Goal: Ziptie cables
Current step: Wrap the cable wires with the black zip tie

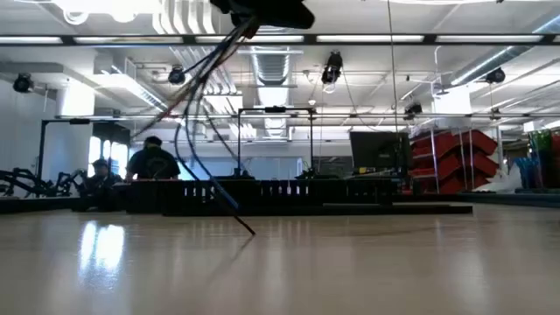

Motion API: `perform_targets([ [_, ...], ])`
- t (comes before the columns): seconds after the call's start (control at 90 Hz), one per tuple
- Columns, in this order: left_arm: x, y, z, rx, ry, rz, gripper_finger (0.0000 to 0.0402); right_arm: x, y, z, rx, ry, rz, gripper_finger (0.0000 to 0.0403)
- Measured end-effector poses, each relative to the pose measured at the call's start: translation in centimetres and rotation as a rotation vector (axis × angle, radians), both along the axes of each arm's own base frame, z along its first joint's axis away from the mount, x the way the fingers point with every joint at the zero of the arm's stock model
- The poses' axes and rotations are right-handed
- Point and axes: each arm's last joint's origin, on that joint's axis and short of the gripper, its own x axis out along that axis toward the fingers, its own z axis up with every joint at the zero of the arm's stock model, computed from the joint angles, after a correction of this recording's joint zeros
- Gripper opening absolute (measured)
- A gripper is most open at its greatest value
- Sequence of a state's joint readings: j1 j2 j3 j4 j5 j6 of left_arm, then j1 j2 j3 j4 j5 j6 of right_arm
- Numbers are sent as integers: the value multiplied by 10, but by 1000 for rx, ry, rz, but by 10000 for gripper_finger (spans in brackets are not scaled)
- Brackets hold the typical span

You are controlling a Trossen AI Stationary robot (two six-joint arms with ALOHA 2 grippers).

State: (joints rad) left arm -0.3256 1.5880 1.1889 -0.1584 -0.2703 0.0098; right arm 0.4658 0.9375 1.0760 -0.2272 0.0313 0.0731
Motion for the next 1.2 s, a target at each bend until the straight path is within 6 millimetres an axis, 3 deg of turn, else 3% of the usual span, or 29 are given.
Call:
perform_targets([
  [0.211, 2, -2, -7, -23, 83, -31, 0, -9, 9, -17, 54, 227, 30, 3],
  [0.456, 35, -6, 14, 88, 290, -54, 0, -6, 29, -37, 95, 414, 28, 3],
  [0.578, 57, -18, 16, 28, 322, -151, 0, -5, 44, -54, 114, 577, 40, 3],
  [0.9, 118, -51, -50, -85, 417, -353, 0, -15, 103, -99, 89, 863, 64, 3],
  [1.056, 140, -64, -68, -168, 425, -454, 0, -15, 125, -133, 42, 989, 18, 3],
  [1.2, 155, -70, -84, -246, 438, -551, 0, -13, 132, -173, 10, 1147, -57, 3],
])
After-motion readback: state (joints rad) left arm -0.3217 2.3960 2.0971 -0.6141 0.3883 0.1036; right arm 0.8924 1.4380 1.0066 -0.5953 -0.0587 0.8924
